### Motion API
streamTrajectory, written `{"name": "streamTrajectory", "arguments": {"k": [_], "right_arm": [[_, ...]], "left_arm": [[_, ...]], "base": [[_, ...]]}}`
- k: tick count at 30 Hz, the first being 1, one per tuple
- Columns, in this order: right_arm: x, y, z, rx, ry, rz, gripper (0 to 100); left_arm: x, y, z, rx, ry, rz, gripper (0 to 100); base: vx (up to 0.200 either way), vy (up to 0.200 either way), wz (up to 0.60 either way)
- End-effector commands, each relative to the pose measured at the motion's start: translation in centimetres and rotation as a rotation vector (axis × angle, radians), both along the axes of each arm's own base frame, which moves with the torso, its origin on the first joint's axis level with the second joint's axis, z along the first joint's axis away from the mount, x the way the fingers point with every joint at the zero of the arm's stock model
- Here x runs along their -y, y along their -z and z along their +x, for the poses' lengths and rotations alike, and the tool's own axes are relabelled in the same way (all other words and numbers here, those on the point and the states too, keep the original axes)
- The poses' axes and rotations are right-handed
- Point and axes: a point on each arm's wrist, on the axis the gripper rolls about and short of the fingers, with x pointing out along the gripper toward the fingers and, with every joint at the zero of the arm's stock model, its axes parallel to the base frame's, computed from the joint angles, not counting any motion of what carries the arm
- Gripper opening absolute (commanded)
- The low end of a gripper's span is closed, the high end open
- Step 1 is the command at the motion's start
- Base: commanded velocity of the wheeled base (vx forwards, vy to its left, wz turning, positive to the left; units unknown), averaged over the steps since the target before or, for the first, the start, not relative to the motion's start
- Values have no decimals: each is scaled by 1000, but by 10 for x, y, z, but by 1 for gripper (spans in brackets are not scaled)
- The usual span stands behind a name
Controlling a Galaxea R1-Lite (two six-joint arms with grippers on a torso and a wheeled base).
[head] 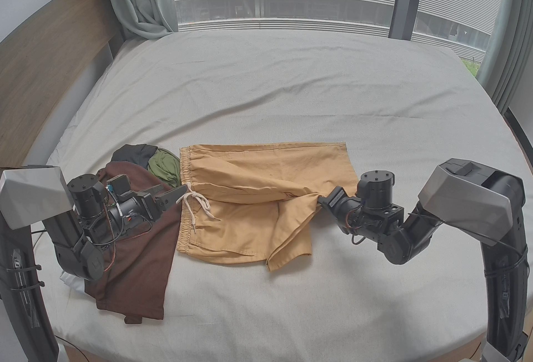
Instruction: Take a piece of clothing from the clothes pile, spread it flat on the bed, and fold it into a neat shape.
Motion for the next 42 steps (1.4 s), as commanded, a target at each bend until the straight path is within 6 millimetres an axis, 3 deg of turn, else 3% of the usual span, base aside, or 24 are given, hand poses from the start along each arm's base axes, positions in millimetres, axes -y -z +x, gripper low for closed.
{"name": "streamTrajectory", "arguments": {"k": [1, 4, 6, 14, 27, 34, 35, 42], "right_arm": [[33, 18, 10, -10, 60, 4, 0], [41, 20, 13, -5, 72, 10, 0], [61, 24, 19, 0, 103, 16, 0], [82, 21, 25, 62, 118, -11, 0], [82, 12, 24, 201, 56, -50, 0], [82, 17, 19, 212, 22, -129, 0], [82, 18, 19, 214, 19, -137, 100], [105, 20, 9, 248, 20, -287, 100]], "left_arm": [[0, 2, 0, -7, 1, 0, 100], [0, 2, 0, -7, 1, 0, 100], [0, 2, 0, -7, 1, 0, 100], [0, 3, 0, -8, 1, 0, 100], [0, 5, 0, -14, 0, 0, 100], [0, 5, 0, -16, 1, 0, 100], [0, 5, 0, -16, 1, 0, 100], [-1, 9, 1, -27, 0, 1, 100]], "base": [[0, 0, 0], [0, 0, 0], [0, 0, 0], [0, 0, 0], [0, 0, 0], [0, 0, 0], [0, 0, 0], [0, 0, 0]]}}
